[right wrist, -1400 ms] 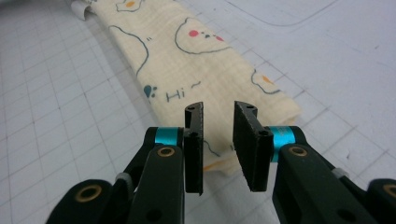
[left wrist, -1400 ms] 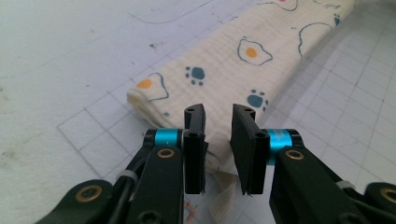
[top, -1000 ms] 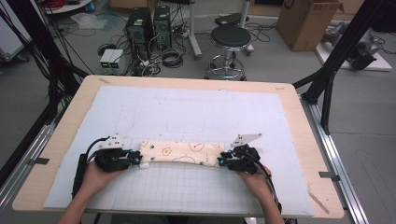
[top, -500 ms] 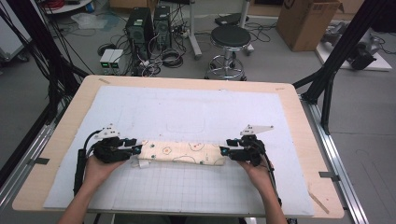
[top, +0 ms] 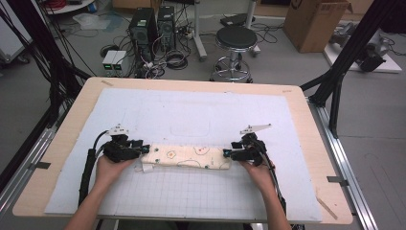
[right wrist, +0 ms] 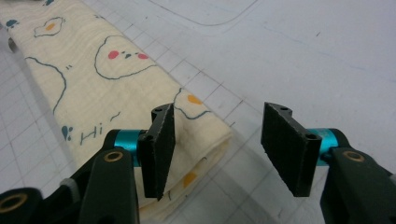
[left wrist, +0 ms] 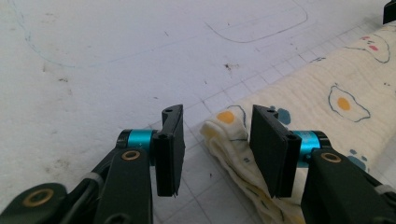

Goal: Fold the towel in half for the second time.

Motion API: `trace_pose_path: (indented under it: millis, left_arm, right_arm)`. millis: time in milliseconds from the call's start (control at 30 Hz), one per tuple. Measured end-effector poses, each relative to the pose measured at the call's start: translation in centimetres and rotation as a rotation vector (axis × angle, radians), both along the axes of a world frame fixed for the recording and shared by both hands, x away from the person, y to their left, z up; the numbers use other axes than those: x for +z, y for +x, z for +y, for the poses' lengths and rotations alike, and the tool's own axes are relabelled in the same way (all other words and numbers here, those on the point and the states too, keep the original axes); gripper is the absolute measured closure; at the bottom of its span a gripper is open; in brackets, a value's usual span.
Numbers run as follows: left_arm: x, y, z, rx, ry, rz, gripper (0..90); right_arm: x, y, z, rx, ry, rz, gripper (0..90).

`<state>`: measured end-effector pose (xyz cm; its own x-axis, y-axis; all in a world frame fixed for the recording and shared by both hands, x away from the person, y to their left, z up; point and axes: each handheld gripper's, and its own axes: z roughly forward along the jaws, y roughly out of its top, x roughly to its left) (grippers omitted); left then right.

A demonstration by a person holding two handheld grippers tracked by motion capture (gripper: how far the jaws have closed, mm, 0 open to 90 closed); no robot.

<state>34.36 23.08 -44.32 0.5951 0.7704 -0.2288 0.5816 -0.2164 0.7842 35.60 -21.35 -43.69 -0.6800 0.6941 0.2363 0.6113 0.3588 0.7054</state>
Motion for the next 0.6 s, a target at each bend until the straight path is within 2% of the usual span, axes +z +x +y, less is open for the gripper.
trace_pose_path:
  millis: [67, 100, 167, 233, 267, 367, 533, 600]
  left_arm:
    - [-0.2, 0.1, -0.1, 0.0, 0.001, 0.014, 56.0]
    - [-0.2, 0.1, -0.2, -0.006, 0.005, 0.018, 57.2]
    - [-0.3, 0.1, -0.3, -0.017, 0.012, 0.02, 62.2]
    - [-0.4, 0.0, -0.5, -0.022, 0.007, 0.016, 67.1]
    - [-0.4, 0.1, -0.5, -0.026, 0.007, 0.015, 70.5]
    - [-0.3, 0.1, -0.6, -0.018, -0.005, 0.008, 78.6]
    - [0.3, 0.3, -0.5, -0.012, -0.004, -0.014, 82.2]
    - [0.8, 0.6, -0.7, -0.02, 0.021, -0.022, 82.4]
  right_arm:
    - [-0.3, 0.1, 0.2, 0.009, -0.011, 0.018, 49.5]
    - [-0.4, 0.1, 0.2, 0.011, -0.017, 0.012, 51.1]
    - [-0.4, 0.0, 0.4, 0.034, -0.007, 0.019, 60.4]
    - [-0.4, -0.1, 0.6, 0.04, -0.026, 0.008, 64.4]
    - [-0.3, -0.1, 0.7, 0.051, -0.027, 0.01, 70.2]
    - [-0.4, 0.0, 0.7, 0.069, -0.014, 0.013, 78.0]
    - [0.2, 0.1, 0.4, 0.087, -0.003, 0.004, 82.1]
    - [0.6, 0.3, 0.4, 0.079, 0.004, 0.002, 82.2]
